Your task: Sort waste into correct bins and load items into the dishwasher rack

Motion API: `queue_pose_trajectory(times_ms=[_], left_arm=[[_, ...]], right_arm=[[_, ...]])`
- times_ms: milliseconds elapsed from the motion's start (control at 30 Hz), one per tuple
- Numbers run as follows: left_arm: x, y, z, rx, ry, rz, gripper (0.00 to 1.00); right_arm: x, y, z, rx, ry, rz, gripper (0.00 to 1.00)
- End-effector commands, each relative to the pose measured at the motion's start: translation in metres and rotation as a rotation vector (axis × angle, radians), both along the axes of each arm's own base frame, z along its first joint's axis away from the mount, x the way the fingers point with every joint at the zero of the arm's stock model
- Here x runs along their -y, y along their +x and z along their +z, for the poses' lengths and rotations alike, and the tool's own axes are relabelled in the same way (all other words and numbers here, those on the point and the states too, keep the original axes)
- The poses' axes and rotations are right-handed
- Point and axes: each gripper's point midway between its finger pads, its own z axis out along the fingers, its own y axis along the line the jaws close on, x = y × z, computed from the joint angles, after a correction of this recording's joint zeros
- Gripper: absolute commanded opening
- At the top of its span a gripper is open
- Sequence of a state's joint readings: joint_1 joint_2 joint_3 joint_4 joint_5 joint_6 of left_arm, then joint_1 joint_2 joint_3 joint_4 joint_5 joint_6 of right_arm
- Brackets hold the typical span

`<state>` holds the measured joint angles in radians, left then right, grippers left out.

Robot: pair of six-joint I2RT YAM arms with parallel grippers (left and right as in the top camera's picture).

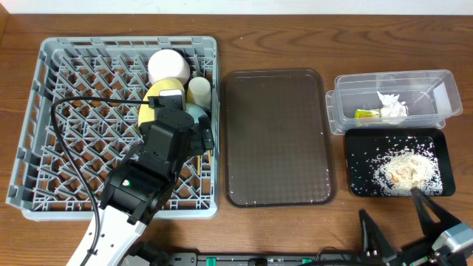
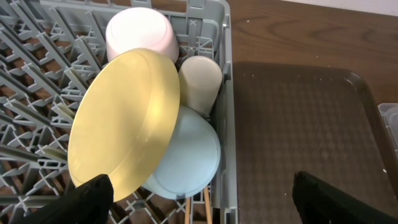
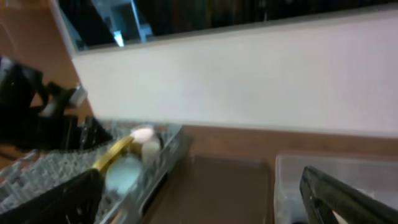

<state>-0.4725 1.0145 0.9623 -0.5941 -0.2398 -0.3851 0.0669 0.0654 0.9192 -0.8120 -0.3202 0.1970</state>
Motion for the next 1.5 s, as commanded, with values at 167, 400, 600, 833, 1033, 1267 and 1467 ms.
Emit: queue_pose_trajectory(times_ms=[167,400,600,833,1033,1267,1467], left_arm=[[-0.002,0.003,0.008,0.021,0.009,0.009,0.93],[-0.002,0.003,0.008,0.021,0.009,0.009,0.93],[-0.002,0.003,0.008,0.021,0.009,0.009,0.93],[-0.002,0.003,0.008,0.021,0.009,0.009,0.93],[-0.002,0.004,0.008,0.021,0.008,0.009,0.93],[-0.002,0.003,0.008,0.021,0.009,0.009,0.93],[-0.002,0.003,0.008,0.021,0.009,0.009,0.93]], right_arm=[[-0.001,0.032,0.004,0.216,-0.055,-0.014,0.99],[-0.004,0.046,0.026,0.503,-0.138,-0.039,0.99],[-0.005,0.058,0.015,0.602,-0.199,-0.066,0.99],[-0.006,0.073,-0.011,0.628,-0.252,-0.083,0.99],[-0.007,0.083,-0.034,0.646,-0.284,-0.094,0.99],[-0.008,0.096,-0.068,0.601,-0.289,-0.087,0.99],[-0.008,0.100,-0.077,0.599,-0.332,-0.095,0.99]])
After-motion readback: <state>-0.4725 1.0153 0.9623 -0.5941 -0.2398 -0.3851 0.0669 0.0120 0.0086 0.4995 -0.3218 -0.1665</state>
